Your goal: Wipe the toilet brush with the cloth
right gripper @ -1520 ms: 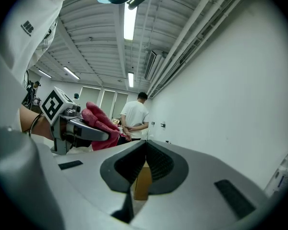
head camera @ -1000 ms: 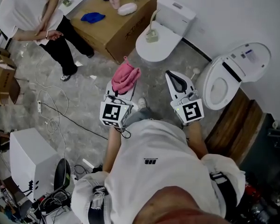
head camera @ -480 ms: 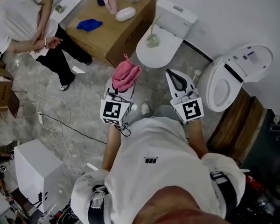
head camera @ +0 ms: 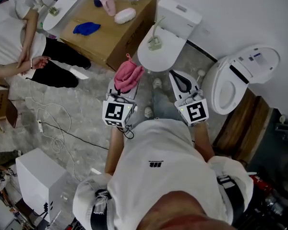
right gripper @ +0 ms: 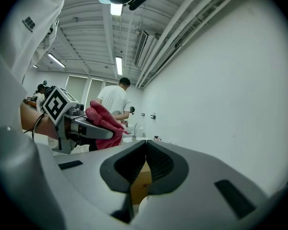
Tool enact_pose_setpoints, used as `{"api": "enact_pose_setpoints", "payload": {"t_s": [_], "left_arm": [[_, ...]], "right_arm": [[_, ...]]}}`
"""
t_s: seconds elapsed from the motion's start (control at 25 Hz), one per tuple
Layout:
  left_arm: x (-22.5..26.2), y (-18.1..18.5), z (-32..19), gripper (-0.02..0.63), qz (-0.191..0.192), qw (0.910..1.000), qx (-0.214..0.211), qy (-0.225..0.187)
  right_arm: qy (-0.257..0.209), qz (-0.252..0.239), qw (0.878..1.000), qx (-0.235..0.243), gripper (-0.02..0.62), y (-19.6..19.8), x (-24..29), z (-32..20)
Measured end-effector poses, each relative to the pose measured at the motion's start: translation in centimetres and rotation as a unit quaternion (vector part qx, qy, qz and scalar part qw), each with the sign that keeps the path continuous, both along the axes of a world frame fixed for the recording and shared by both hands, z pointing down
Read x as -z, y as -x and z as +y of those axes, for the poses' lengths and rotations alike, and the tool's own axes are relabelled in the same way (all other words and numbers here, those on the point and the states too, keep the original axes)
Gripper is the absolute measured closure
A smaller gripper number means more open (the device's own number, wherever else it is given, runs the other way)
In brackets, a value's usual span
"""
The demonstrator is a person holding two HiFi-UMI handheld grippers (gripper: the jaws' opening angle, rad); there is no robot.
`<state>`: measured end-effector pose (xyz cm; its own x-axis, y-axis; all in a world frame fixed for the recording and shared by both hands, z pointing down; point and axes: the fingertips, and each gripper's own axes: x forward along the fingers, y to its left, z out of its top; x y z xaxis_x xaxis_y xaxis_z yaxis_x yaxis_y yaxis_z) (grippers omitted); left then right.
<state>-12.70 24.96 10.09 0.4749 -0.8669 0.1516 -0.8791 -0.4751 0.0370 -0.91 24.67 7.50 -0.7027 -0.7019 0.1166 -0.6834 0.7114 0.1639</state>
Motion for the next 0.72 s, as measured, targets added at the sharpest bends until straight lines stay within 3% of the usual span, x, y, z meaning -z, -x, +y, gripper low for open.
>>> {"api": "enact_pose_setpoints", "payload": {"t_s": [0.44,0.72], "left_arm": [[-3.3,0.1,-9.3,0.463,-0.014,0.9998,-0.001,0.012],[-6.9,-0.8,-16.1,0.463,-0.025,0.9988,-0.013,0.040]], "right_arm": [[0.025,-0.007,1.000,-0.009,0.598,0.2,-3.5,-9.8],[0.065,-0.007,0.998,-0.016,0.598,-0.5,-6.7,-16.8]]}}
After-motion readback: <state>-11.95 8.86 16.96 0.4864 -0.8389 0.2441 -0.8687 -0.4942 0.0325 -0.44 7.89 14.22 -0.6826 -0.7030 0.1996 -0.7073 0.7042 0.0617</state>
